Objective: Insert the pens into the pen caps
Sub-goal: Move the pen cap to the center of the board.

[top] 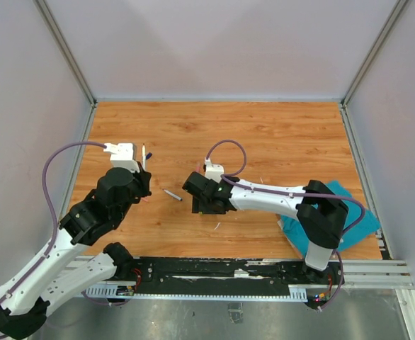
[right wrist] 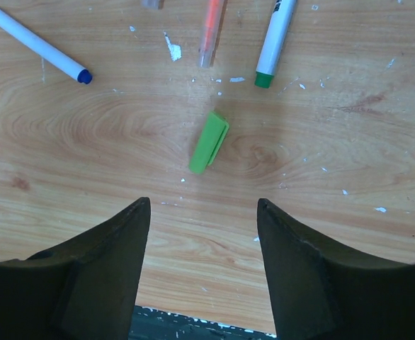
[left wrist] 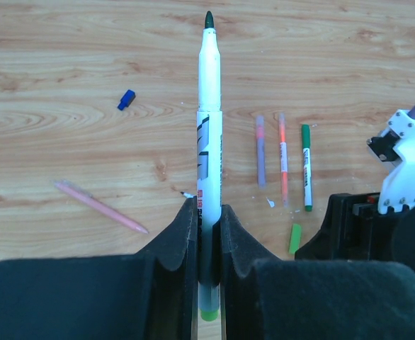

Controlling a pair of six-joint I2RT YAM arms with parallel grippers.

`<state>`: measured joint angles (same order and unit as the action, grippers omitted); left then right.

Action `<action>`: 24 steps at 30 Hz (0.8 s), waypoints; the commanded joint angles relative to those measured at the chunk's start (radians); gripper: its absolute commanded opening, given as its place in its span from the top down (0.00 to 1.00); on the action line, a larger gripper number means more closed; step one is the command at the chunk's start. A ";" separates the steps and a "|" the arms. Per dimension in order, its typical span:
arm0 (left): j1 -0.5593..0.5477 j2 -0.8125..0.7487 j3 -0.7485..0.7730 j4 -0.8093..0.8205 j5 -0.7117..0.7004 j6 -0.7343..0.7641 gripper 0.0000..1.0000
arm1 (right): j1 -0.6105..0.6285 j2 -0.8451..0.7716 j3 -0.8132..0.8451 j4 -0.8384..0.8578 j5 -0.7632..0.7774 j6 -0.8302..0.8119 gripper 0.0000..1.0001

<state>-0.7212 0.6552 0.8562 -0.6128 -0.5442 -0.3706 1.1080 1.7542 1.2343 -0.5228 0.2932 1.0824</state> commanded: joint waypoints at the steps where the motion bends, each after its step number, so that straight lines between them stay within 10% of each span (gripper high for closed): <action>1: 0.008 -0.020 0.036 -0.026 0.013 0.028 1.00 | 0.019 0.056 0.065 -0.086 0.035 0.044 0.40; 24: 0.008 -0.076 0.014 -0.018 -0.002 0.028 1.00 | -0.002 0.244 0.206 -0.180 0.130 0.128 0.57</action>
<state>-0.7212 0.5892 0.8639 -0.6403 -0.5415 -0.3622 1.1126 1.9621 1.4055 -0.6643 0.3714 1.1717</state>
